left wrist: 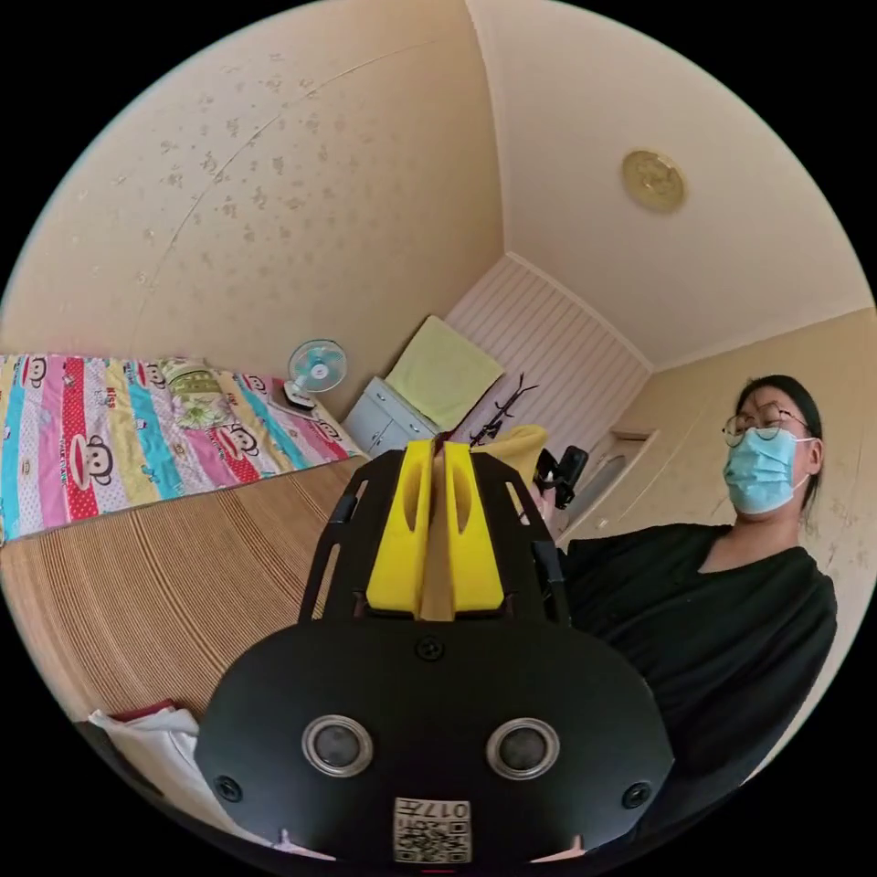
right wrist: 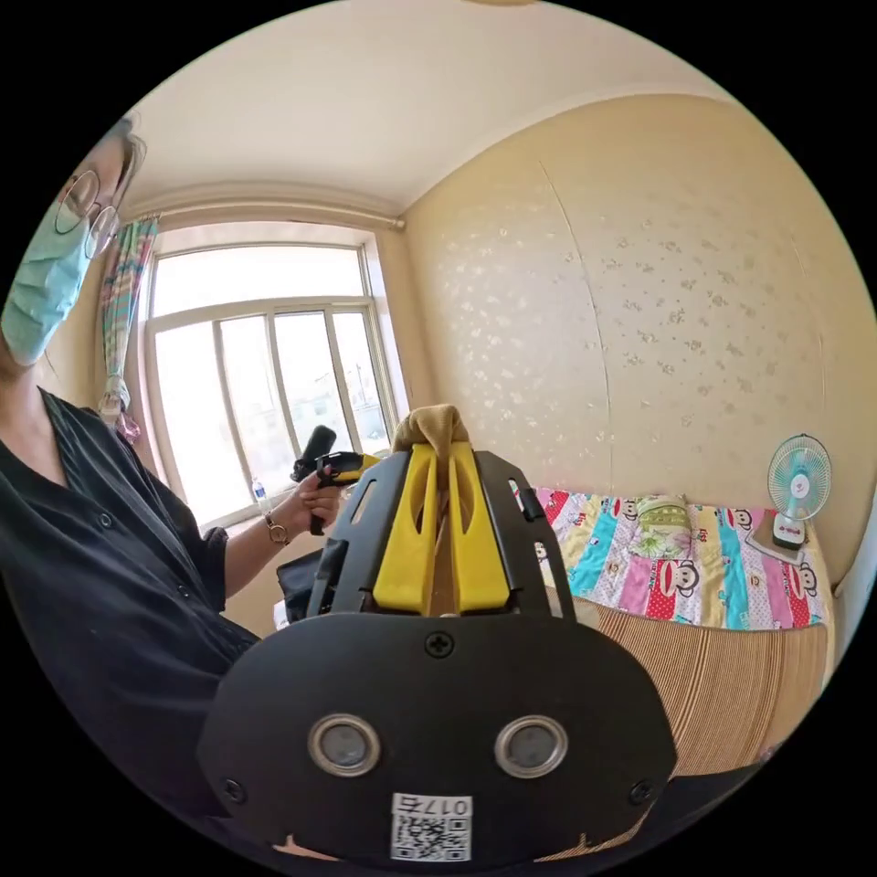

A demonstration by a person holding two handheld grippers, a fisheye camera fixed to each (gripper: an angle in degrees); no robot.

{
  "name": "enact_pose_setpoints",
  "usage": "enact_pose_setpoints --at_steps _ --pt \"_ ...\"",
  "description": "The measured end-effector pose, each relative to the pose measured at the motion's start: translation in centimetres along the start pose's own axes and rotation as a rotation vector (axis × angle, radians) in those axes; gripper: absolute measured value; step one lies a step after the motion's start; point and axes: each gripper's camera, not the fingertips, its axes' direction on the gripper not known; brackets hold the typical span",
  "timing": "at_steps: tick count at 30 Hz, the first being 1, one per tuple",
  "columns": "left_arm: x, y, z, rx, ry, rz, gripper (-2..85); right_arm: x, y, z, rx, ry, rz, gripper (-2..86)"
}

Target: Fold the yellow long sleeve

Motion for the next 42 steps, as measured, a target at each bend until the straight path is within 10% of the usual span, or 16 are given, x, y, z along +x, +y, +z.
enact_pose_setpoints --at_steps 6,18,42 --pt "4.0 2.1 6.3 -0.051 -0.167 0.038 10.8 -3.1 0.3 8.6 -0.265 0.131 -0.155 1.5" --pt "10.3 2.3 19.6 -0.174 -0.376 0.271 3.9 0.5 -2.4 8.3 -0.164 0.050 -0.127 2.1" --pt "13.0 -4.4 6.9 -0.045 0.505 0.536 0.7 20.9 17.2 3.5 -0.197 -0.458 0.219 13.1"
